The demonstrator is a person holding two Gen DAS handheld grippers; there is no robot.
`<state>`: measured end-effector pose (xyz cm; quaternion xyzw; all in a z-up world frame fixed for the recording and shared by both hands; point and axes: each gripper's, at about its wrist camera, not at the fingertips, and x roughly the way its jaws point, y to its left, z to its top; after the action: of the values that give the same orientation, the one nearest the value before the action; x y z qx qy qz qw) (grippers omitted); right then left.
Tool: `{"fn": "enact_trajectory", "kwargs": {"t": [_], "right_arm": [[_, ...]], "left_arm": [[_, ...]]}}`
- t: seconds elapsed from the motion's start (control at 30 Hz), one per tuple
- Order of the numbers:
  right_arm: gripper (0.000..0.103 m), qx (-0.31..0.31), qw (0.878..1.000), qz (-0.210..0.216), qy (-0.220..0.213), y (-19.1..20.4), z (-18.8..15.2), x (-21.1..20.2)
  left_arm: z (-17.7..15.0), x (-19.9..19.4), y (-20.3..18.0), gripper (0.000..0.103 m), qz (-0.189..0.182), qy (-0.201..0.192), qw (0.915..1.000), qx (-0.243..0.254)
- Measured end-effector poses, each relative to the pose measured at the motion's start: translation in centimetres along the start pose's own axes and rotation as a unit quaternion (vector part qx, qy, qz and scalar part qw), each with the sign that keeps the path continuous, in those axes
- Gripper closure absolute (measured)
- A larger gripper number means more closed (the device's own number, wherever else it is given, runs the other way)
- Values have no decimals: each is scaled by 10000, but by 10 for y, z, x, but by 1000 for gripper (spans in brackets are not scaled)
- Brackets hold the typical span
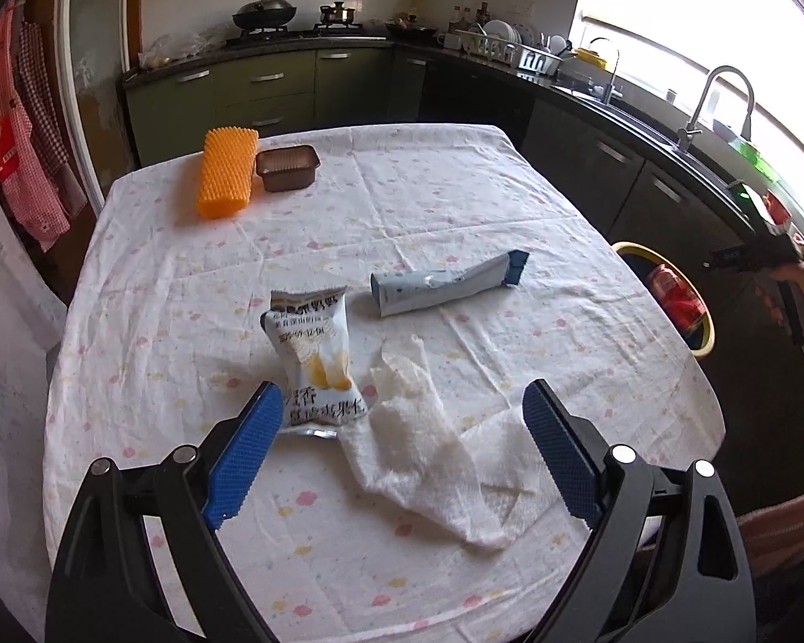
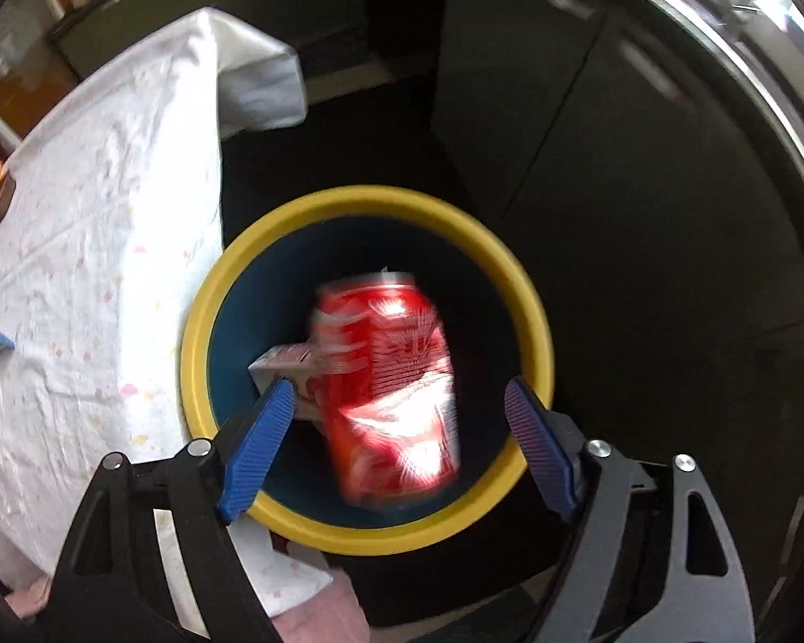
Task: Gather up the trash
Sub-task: 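Carry the Coke can over the bin and open the right gripper, then grasp the white snack bag with the left gripper and lift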
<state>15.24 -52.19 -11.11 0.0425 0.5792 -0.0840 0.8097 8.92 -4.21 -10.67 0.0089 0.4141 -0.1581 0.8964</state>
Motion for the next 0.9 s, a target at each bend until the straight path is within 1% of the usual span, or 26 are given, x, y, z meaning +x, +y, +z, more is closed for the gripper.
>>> {"fn": "enact_trajectory", "kwargs": {"t": [0.1,0.17,0.3,0.4,0.47,0.57,0.67,0.7,0.77,0.83,0.9], "right_arm": [[26,-136,9992,191,-324,12,-23,-19],[26,-257,9978,437,-417,24,-41,-27],[26,-666,9946,549,-577,49,-73,-42],[26,-799,9918,778,-620,60,-86,-49],[26,-877,9906,827,-652,64,-91,-52],[25,-949,9891,887,-690,67,-93,-52],[24,-977,9879,948,-740,69,-98,-53],[24,-984,9877,965,-744,68,-99,-55],[24,-997,9872,1008,-736,69,-100,-54],[23,-1020,9868,1027,-724,71,-102,-52],[23,-1036,9866,1050,-700,73,-103,-50]], "left_arm": [[5,4,-2,13,81,-12,9999,-64],[8,7,-2,13,133,21,9999,-105],[15,17,-1,13,431,159,9989,-113],[18,25,2,13,651,263,9974,-139],[19,32,4,13,819,370,9959,-133],[21,43,7,13,978,496,9939,-111],[22,55,13,13,1119,628,9915,-201],[23,60,17,13,1206,674,9900,-288],[24,66,23,13,1221,712,9890,-429],[26,73,31,14,1372,746,9861,-569],[28,80,37,19,1424,778,9845,-657]]}}
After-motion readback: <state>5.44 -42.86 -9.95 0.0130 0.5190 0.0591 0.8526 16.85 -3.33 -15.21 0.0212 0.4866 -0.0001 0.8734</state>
